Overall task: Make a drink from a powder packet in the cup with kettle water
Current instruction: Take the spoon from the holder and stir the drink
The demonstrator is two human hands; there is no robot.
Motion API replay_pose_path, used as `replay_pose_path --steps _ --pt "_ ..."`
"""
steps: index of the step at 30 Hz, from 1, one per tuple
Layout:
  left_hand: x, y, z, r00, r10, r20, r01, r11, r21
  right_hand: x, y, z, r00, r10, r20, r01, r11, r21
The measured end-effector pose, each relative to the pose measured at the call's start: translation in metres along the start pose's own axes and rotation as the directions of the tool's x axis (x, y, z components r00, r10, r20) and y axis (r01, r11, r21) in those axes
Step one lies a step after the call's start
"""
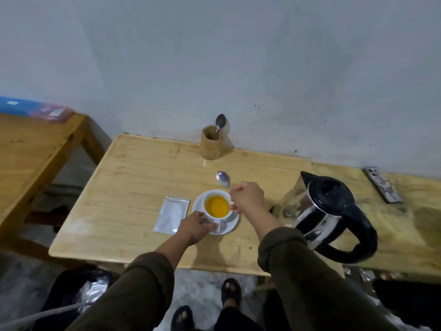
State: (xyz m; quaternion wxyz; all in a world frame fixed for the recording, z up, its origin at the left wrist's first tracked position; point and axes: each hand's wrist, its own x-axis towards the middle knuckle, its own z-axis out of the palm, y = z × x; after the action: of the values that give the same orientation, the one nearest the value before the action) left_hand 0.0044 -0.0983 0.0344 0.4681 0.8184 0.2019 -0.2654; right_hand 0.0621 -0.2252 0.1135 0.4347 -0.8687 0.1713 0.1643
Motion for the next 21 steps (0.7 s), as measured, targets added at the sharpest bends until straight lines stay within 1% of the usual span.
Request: replay_pose_path --steps 3,4,7,8,9,10,11,13,15,17,19,21 --pt "-0.001 -0.001 0.001 1.000 -0.003 -0.009 0.003 1.000 -0.007 -0.005 0.005 -0.006 0.991 0.089 0.102 -0.070 0.982 -0.173" --pt "-0.002 -0.001 0.001 1.000 -0.007 -0.015 0.007 1.000 -0.016 -0.004 0.007 -0.007 0.986 0.100 0.131 -0.064 0.965 -0.254" --pt "-0.002 0.001 0.001 1.000 -0.022 -0.019 0.021 0.999 -0.037 0.001 0.010 -0.007 0.975 0.103 0.195 -0.016 0.914 -0.406" --pt "-0.003 0.001 0.002 0.999 -0.028 -0.020 0.028 0.999 -0.026 0.005 0.011 -0.004 0.971 0.085 0.225 0.044 0.857 -0.513" --pt "-0.003 0.002 0.003 0.999 -0.033 -0.029 0.032 0.999 -0.012 0.005 0.010 -0.003 0.967 0.064 0.246 0.111 0.765 -0.634" --pt "-0.004 0.002 0.004 0.998 -0.036 -0.042 0.036 0.999 0.005 0.005 0.008 0.000 0.966 0.039 0.257 0.160 0.691 -0.705" --pt "-0.004 0.004 0.005 0.998 -0.037 -0.054 0.039 0.999 0.021 0.004 0.006 0.001 0.962 0.025 0.271 0.189 0.656 -0.731" --pt "-0.004 0.005 0.006 0.997 -0.041 -0.066 0.043 0.998 0.036 0.012 0.007 0.006 0.951 0.016 0.310 0.229 0.638 -0.735" --pt "-0.004 0.005 0.007 0.997 -0.045 -0.067 0.047 0.998 0.035 0.013 0.005 0.005 0.956 0.027 0.292 0.187 0.710 -0.679" --pt "-0.004 0.006 0.007 0.996 -0.054 -0.074 0.056 0.998 0.024 0.013 0.004 0.002 0.958 0.004 0.286 0.185 0.757 -0.627" --pt "-0.004 0.006 0.008 0.995 -0.060 -0.075 0.063 0.998 0.029 0.015 0.006 -0.003 0.961 -0.059 0.270 0.188 0.854 -0.485" --pt "-0.005 0.006 0.008 0.996 -0.057 -0.073 0.061 0.997 0.055 0.017 0.009 -0.008 0.972 -0.139 0.187 0.199 0.912 -0.358"
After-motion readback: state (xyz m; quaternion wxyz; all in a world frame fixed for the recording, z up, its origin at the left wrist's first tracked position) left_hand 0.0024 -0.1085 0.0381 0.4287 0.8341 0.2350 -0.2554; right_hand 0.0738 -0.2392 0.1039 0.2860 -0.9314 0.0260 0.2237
